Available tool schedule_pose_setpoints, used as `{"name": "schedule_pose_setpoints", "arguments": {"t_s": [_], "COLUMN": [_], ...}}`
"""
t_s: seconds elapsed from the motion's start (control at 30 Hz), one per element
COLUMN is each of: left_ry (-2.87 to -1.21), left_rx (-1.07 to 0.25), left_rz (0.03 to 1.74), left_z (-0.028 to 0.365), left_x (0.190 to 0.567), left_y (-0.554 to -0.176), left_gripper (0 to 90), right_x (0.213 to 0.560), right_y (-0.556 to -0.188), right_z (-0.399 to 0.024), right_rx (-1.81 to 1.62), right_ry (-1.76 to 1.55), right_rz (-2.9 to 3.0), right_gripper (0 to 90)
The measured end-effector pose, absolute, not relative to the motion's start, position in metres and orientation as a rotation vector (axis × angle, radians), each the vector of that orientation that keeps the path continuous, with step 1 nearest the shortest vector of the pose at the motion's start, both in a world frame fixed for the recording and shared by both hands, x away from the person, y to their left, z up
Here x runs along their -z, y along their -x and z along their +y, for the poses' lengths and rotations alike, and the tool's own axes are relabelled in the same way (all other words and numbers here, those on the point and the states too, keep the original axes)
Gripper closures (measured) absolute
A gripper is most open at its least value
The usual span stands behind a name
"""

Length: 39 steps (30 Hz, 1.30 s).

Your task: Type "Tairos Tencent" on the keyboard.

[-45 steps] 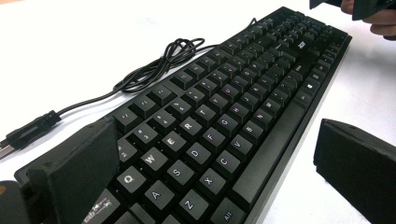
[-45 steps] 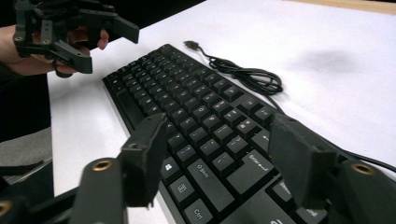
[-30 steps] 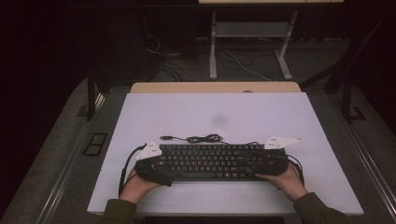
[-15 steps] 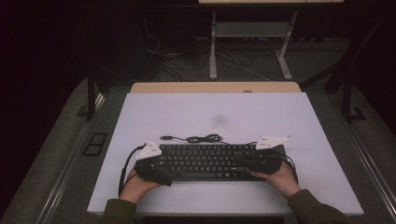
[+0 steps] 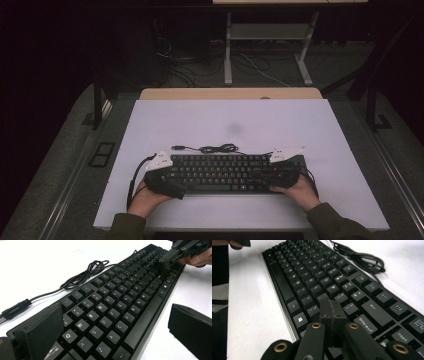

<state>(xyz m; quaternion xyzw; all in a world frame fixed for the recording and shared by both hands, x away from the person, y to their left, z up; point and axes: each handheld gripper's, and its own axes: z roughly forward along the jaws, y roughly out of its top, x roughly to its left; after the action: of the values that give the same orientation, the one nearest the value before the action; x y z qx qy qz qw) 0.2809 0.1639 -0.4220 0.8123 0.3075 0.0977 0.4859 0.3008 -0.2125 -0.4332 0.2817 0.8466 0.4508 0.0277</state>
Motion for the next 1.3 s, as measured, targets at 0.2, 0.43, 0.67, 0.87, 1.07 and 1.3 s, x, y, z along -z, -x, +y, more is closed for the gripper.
{"name": "schedule_pose_setpoints", "arguments": {"t_s": [0.2,0.43,0.67,0.87,1.07,1.3], "left_ry": [-1.974,-1.973,-1.972,-1.972,-1.970,-1.977], "left_rx": [-0.238,-0.236,-0.237,-0.234,-0.232,-0.230], "left_rz": [0.748,0.752,0.754,0.755,0.762,0.753], "left_z": [0.1640,0.1640,0.1643,0.1641,0.1631,0.1598], "left_x": [0.4221,0.4223,0.4222,0.4220,0.4217,0.4226], "left_y": [-0.2811,-0.2812,-0.2814,-0.2820,-0.2828,-0.2862], "left_gripper": [0.0,0.0,0.0,0.0,0.0,0.0], "right_x": [0.4366,0.4385,0.4394,0.4410,0.4411,0.4414], "right_y": [-0.3008,-0.3005,-0.2998,-0.2992,-0.2990,-0.2992], "right_z": [-0.2099,-0.2080,-0.2068,-0.2053,-0.2051,-0.2053], "right_rx": [-1.345,-1.318,-1.294,-1.274,-1.269,-1.275], "right_ry": [-0.863,-0.853,-0.848,-0.834,-0.830,-0.830], "right_rz": [2.642,2.661,2.677,2.684,2.683,2.683], "right_gripper": [89.2,89.2,89.2,89.2,89.2,89.2]}}
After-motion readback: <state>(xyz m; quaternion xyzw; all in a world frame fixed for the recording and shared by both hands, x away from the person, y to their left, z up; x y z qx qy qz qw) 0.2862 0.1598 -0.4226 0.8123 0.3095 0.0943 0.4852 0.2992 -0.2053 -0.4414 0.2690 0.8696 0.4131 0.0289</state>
